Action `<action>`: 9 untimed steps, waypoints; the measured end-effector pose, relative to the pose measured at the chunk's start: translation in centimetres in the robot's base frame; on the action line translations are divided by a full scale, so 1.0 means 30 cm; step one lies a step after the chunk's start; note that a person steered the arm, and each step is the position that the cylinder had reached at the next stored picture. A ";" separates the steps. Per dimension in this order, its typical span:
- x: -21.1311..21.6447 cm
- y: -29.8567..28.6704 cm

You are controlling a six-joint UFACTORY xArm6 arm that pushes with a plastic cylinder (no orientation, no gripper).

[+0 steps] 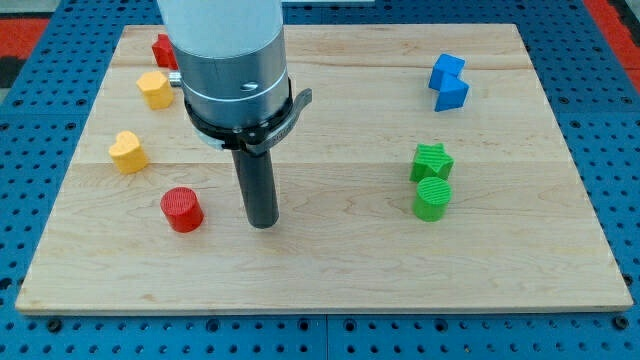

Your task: Move the red circle left a bit

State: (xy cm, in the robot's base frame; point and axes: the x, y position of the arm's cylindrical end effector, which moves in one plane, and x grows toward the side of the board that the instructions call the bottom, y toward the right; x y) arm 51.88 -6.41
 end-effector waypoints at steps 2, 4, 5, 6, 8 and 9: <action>-0.024 -0.104; -0.050 -0.233; -0.050 -0.351; -0.050 -0.367; -0.050 -0.372; -0.050 -0.428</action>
State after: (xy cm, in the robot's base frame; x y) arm 50.38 -19.26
